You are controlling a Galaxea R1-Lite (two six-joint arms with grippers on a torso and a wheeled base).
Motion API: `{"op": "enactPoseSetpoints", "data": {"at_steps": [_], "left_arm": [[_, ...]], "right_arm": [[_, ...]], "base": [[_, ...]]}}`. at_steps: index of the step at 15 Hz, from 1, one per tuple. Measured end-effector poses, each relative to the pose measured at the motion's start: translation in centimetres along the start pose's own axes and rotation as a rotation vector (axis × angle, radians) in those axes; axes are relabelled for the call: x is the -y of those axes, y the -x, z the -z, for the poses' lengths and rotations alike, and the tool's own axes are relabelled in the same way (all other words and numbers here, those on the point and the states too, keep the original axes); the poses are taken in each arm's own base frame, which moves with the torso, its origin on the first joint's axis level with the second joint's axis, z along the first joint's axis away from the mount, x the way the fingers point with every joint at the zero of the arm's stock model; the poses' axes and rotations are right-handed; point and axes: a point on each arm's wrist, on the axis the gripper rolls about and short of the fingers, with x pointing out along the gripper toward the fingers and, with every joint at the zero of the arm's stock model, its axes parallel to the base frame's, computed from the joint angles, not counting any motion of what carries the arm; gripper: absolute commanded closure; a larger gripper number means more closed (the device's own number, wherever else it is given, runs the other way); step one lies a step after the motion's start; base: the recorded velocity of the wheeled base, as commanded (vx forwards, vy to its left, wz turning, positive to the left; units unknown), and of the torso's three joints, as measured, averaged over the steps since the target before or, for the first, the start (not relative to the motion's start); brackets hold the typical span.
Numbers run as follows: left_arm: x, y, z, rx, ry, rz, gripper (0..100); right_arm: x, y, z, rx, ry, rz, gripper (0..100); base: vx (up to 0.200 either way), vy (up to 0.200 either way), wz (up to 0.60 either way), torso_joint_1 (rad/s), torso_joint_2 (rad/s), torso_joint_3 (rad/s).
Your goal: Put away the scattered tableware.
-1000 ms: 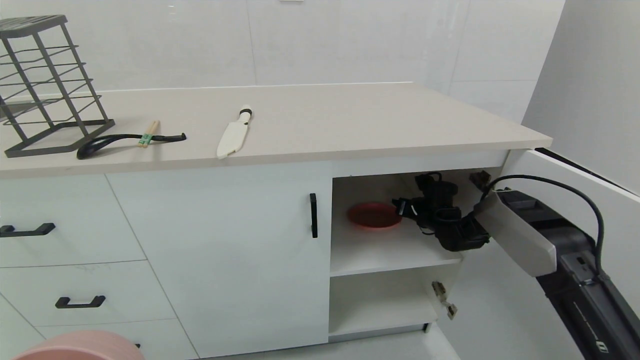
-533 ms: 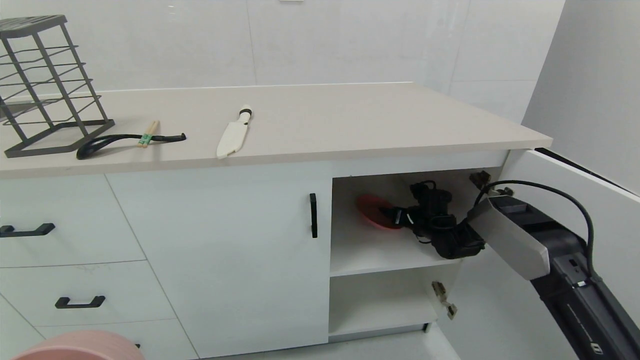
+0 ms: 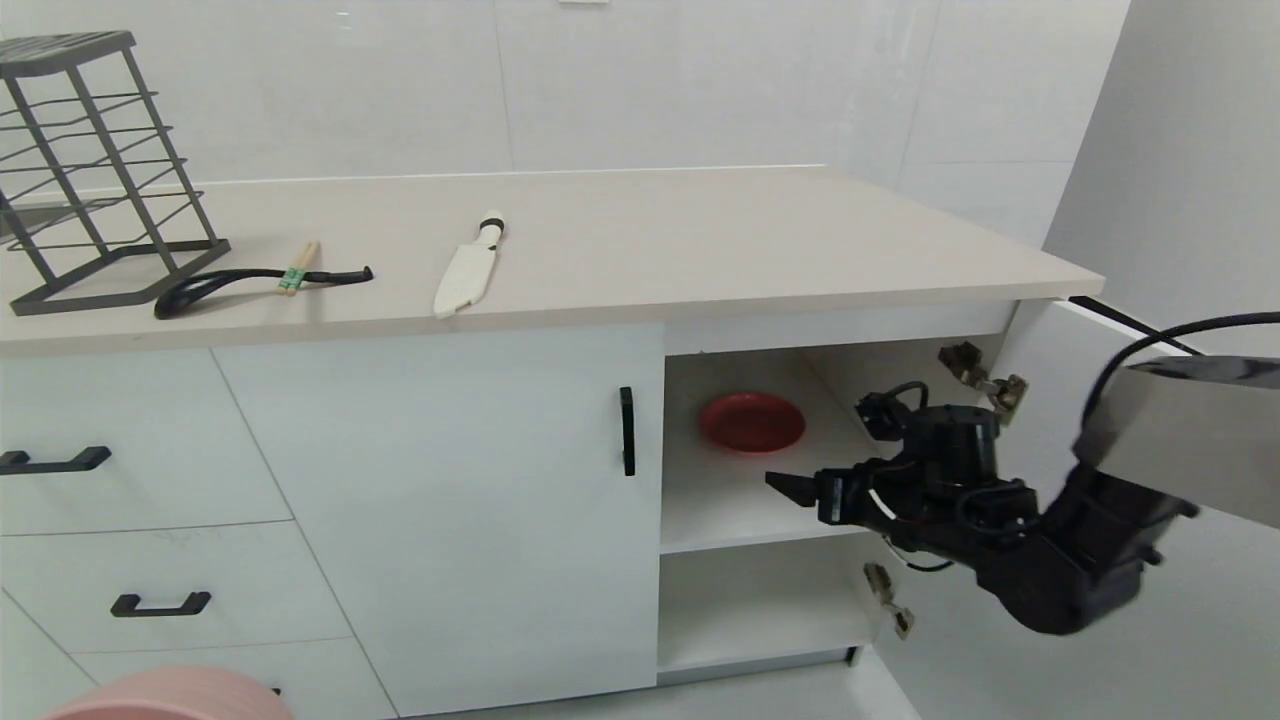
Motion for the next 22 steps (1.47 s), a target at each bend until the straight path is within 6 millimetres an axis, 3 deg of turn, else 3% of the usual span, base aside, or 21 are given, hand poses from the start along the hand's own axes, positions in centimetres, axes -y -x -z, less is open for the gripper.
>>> {"op": "enactPoseSetpoints", "data": {"at_steps": [3, 5, 8, 12, 15, 18, 22], "left_arm": [[0.1, 0.2, -1.3, 0.092, 0.009, 0.020, 100], [0.2, 0.9, -4.7, 0.247, 0.015, 0.039, 100], [0.6, 0.5, -7.1, 0.205, -0.038, 0.210, 100], [0.6, -3.5, -10.9, 0.067, -0.231, 0.356, 100], [1.8, -8.8, -13.5, -0.040, -0.393, 0.489, 100], [7.1, -13.5, -14.5, -0.118, -0.439, 0.593, 100], [18.2, -18.1, -13.9, -0.176, -0.457, 0.622, 100]], "right_arm": [[-4.1, 8.2, 0.1, 0.054, 0.053, -0.099, 0], [-6.2, 13.0, 0.0, 0.125, 0.093, -0.181, 0], [-8.6, 18.8, 1.4, 0.175, 0.154, -0.312, 0], [-8.2, 23.4, 3.6, 0.138, 0.210, -0.333, 0], [-8.2, 24.8, 3.7, 0.190, 0.245, -0.354, 0], [-8.5, 25.2, 3.1, 0.228, 0.247, -0.367, 0], [-8.9, 25.0, 2.2, 0.250, 0.247, -0.371, 0]], "base": [[0.000, 0.000, 0.00, 0.000, 0.00, 0.000], [0.000, 0.000, 0.00, 0.000, 0.00, 0.000], [0.000, 0.000, 0.00, 0.000, 0.00, 0.000], [0.000, 0.000, 0.00, 0.000, 0.00, 0.000], [0.000, 0.000, 0.00, 0.000, 0.00, 0.000], [0.000, 0.000, 0.00, 0.000, 0.00, 0.000], [0.000, 0.000, 0.00, 0.000, 0.00, 0.000]]}}
